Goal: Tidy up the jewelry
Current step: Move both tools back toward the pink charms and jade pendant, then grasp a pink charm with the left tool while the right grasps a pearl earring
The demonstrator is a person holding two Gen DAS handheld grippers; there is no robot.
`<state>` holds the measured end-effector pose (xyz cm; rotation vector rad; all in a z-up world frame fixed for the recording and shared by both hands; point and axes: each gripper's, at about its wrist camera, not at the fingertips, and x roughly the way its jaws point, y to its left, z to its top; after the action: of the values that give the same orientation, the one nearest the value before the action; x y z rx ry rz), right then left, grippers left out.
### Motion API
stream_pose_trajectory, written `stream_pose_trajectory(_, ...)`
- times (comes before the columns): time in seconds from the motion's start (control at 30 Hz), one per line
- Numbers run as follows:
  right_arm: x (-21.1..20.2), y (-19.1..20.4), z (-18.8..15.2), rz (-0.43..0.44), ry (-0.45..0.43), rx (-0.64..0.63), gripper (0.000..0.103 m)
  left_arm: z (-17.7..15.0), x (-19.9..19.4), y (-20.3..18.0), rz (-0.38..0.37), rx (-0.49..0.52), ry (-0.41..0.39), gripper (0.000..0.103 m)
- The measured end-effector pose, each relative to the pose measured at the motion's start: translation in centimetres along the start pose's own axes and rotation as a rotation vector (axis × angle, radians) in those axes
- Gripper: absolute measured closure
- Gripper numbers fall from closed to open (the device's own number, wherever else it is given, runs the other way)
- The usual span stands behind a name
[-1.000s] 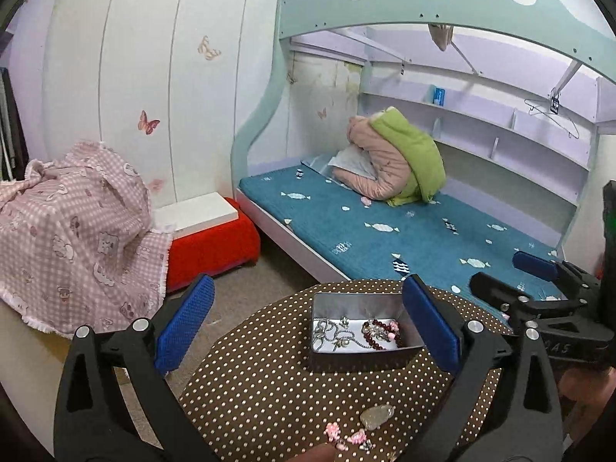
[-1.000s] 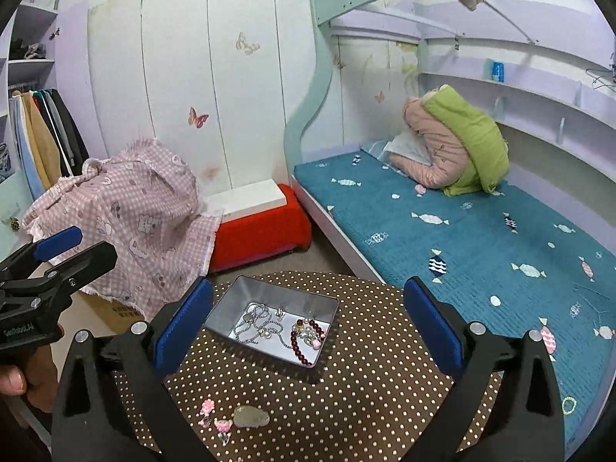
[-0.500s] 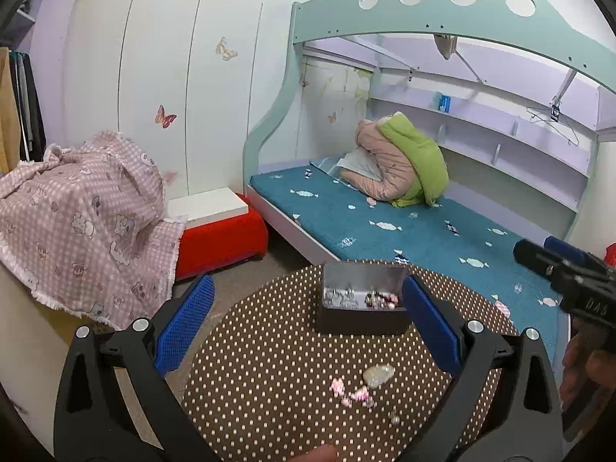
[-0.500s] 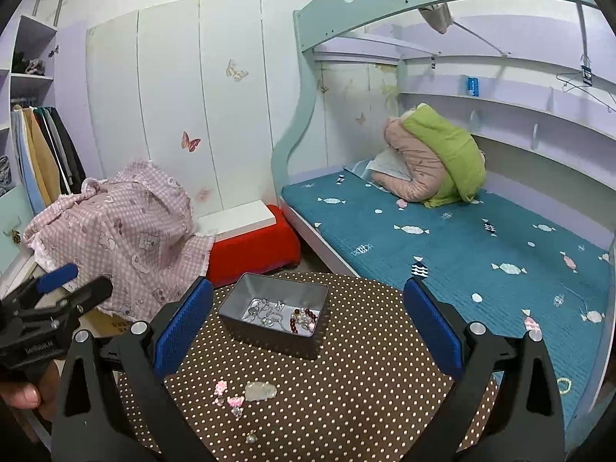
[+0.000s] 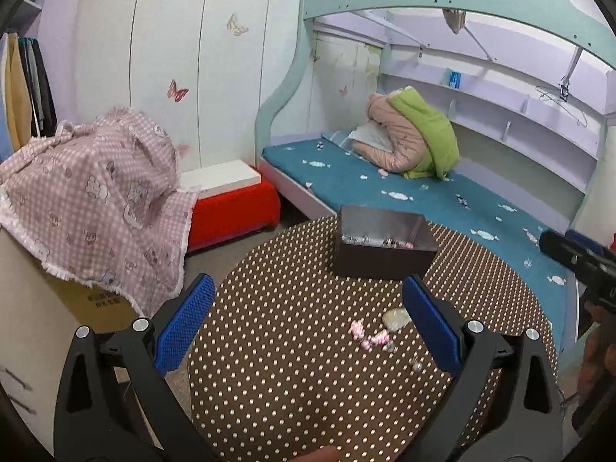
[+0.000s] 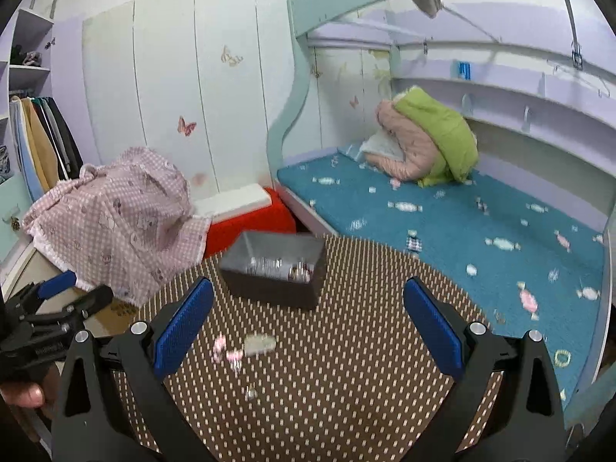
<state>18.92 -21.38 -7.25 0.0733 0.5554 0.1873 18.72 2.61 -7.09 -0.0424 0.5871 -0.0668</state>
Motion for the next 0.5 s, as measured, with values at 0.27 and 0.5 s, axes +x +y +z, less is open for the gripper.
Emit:
stream_pose_trajectory(0.27, 3.5, 1.3, -4.7, 0.038, 0.163, -0.029, 0.008, -2.5, 1.8, 0.0, 0.020, 0.014, 0.070, 0.005)
stream_pose_trajectory(0.5, 7.5, 2.7, -8.4, 0.072, 0.305, -0.056, 0.013, -4.1, 4.2, -0.3, 0.024, 0.044, 0.135, 0.005)
